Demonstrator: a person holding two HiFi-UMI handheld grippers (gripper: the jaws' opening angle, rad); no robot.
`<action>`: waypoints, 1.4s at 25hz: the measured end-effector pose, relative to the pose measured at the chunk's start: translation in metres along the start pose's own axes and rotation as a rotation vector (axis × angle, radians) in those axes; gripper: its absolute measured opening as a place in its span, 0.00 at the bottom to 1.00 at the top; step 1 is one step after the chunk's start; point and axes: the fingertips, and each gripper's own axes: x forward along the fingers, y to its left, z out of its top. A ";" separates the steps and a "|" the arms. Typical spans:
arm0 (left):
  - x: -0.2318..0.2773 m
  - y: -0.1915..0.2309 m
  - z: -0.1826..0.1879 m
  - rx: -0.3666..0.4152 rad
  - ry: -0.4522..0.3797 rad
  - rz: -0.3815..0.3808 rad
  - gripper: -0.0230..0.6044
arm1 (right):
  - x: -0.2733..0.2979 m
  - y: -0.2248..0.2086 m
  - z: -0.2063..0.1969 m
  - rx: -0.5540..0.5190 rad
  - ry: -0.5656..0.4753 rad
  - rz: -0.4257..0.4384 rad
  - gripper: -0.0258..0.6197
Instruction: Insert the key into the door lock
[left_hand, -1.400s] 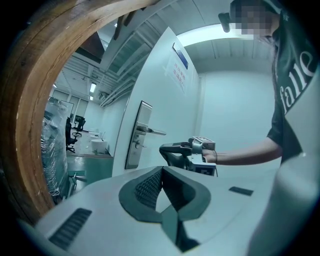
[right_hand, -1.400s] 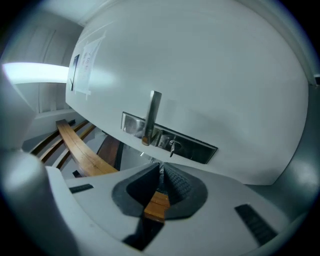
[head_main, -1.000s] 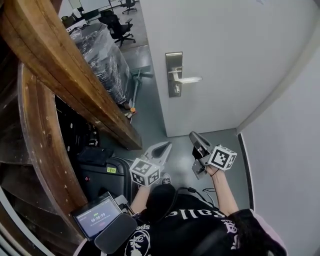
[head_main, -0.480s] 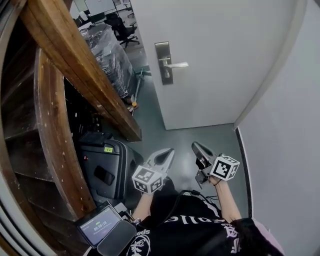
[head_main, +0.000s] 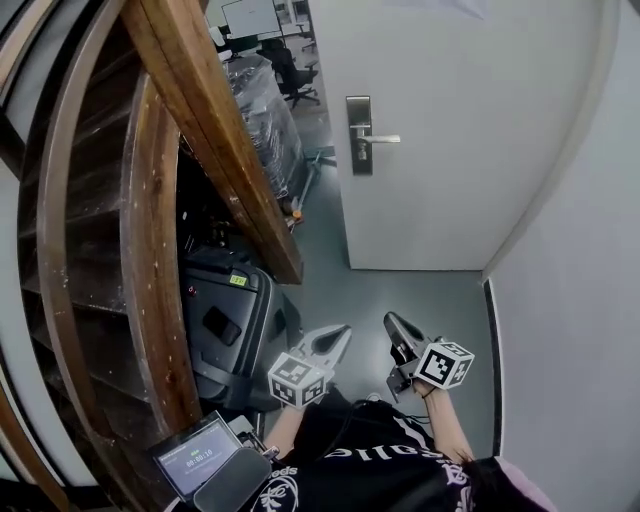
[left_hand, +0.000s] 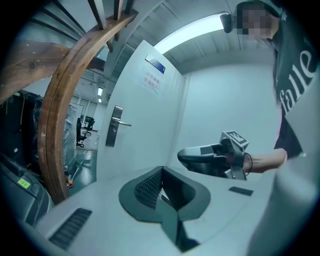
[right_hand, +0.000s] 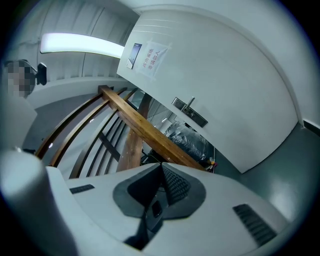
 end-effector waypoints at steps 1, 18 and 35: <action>-0.003 -0.002 0.001 0.003 -0.003 0.000 0.04 | -0.003 0.001 -0.003 -0.001 0.001 -0.004 0.08; -0.155 -0.042 -0.032 0.044 -0.004 -0.094 0.04 | -0.049 0.102 -0.100 -0.016 -0.107 -0.088 0.08; -0.249 -0.132 -0.067 0.015 -0.027 -0.124 0.04 | -0.144 0.180 -0.183 -0.039 -0.094 -0.096 0.08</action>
